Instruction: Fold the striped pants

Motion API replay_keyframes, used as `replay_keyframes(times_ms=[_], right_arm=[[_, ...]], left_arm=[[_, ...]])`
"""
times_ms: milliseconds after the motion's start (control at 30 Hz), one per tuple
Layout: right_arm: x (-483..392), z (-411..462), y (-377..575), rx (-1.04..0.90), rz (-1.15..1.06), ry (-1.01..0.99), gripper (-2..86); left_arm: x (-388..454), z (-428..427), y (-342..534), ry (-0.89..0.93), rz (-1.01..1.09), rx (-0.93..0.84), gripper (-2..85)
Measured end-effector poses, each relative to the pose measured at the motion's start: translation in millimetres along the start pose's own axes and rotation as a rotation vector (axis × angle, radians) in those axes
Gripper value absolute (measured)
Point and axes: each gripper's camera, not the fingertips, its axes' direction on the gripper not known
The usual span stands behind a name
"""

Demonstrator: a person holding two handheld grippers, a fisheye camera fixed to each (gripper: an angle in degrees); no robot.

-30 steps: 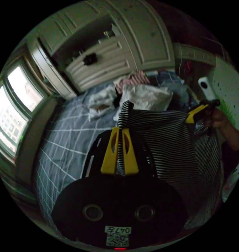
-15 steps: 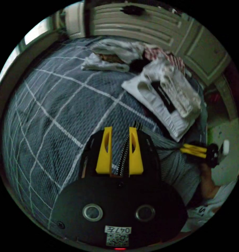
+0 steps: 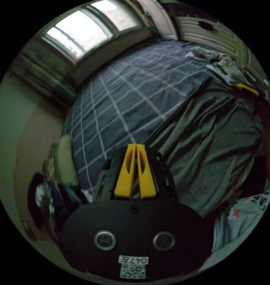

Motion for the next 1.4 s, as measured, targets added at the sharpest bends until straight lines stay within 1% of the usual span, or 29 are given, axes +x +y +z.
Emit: replay_keyframes(times_ms=[33, 67, 100, 133, 167, 200, 233, 267, 300, 333, 367, 433, 500, 533, 567, 633, 700, 767, 833, 933, 1000, 1033, 1067, 1100, 1133, 1167, 1233, 1333, 1400], right_arm=[[-42, 26, -14, -0.023, -0.063, -0.065, -0.2], [-63, 38, -19, -0.031, -0.093, -0.092, -0.1], [-106, 61, -30, -0.051, -0.150, -0.136, 0.2], [-148, 81, -39, -0.061, -0.201, -0.157, 0.6], [-168, 90, -45, -0.060, -0.228, -0.159, 0.9], [-208, 108, -56, -0.051, -0.274, -0.157, 1.4], [-247, 127, -71, -0.041, -0.318, -0.161, 1.7], [-266, 138, -79, -0.037, -0.346, -0.169, 1.9], [-306, 165, -98, -0.037, -0.419, -0.192, 1.9], [-344, 197, -117, -0.061, -0.489, -0.225, 1.9], [-362, 215, -126, -0.079, -0.520, -0.245, 1.8], [-426, 287, -151, -0.179, -0.652, -0.317, 1.7], [-460, 331, -157, -0.244, -0.733, -0.336, 1.7], [-472, 350, -157, -0.232, -0.752, -0.365, 1.8], [-475, 357, -157, -0.218, -0.750, -0.376, 1.8], [-476, 379, -156, -0.191, -0.726, -0.381, 2.2], [-471, 396, -155, -0.222, -0.724, -0.356, 2.7], [-467, 415, -151, -0.293, -0.764, -0.313, 3.6], [-463, 445, -146, -0.397, -0.794, -0.288, 5.4], [-461, 479, -141, -0.466, -0.784, -0.323, 6.5], [-464, 496, -136, -0.492, -0.806, -0.335, 6.2], [-467, 507, -132, -0.512, -0.831, -0.347, 5.7], [-469, 513, -129, -0.523, -0.844, -0.354, 5.2], [-472, 522, -124, -0.549, -0.870, -0.365, 4.1], [-474, 530, -118, -0.558, -0.891, -0.355, 2.7], [-475, 532, -116, -0.549, -0.901, -0.344, 2.1], [-477, 534, -109, -0.496, -0.946, -0.304, 1.0], [-474, 536, -105, -0.463, -0.956, -0.294, 0.4], [-469, 537, -104, -0.440, -0.956, -0.276, 0.3]], left_arm=[[-23, 13, 43, -0.003, -0.044, -0.053, -0.8], [-45, 27, 82, -0.001, -0.102, -0.090, -0.8], [-57, 34, 100, 0.001, -0.137, -0.101, -0.8], [-81, 46, 134, 0.012, -0.218, -0.106, -0.8], [-105, 56, 165, 0.029, -0.286, -0.084, -0.8], [-117, 59, 179, 0.032, -0.318, -0.064, -0.8], [-140, 64, 205, 0.022, -0.385, -0.010, -0.7], [-161, 66, 229, 0.019, -0.426, 0.077, -0.7], [-170, 66, 239, 0.022, -0.436, 0.126, -0.6], [-187, 66, 255, 0.033, -0.433, 0.215, -0.4], [-203, 66, 266, 0.020, -0.424, 0.266, -0.1], [-227, 72, 278, -0.008, -0.437, 0.279, 0.5], [-249, 88, 287, 0.067, -0.423, 0.245, 1.8], [-262, 102, 291, 0.168, -0.406, 0.199, 4.7], [-271, 117, 298, 0.269, -0.374, 0.170, 9.2], [-281, 138, 307, 0.362, -0.330, 0.113, 14.2], [-293, 156, 315, 0.398, -0.335, 0.058, 14.7], [-311, 170, 326, 0.431, -0.394, 0.030, 14.0], [-323, 174, 329, 0.429, -0.397, 0.012, 13.9], [-341, 173, 328, 0.363, -0.384, 0.025, 14.6], [-346, 177, 329, 0.378, -0.349, 0.020, 14.7], [-345, 185, 329, 0.412, -0.312, -0.013, 14.7], [-343, 196, 330, 0.439, -0.271, -0.065, 14.1], [-343, 198, 332, 0.427, -0.261, -0.060, 13.6], [-345, 197, 336, 0.419, -0.241, -0.033, 10.3], [-350, 195, 340, 0.456, -0.222, -0.025, 4.8], [-355, 190, 346, 0.542, -0.155, 0.019, 2.0], [-358, 181, 354, 0.556, -0.088, 0.046, 0.5], [-360, 176, 355, 0.548, -0.078, 0.058, 0.0]])
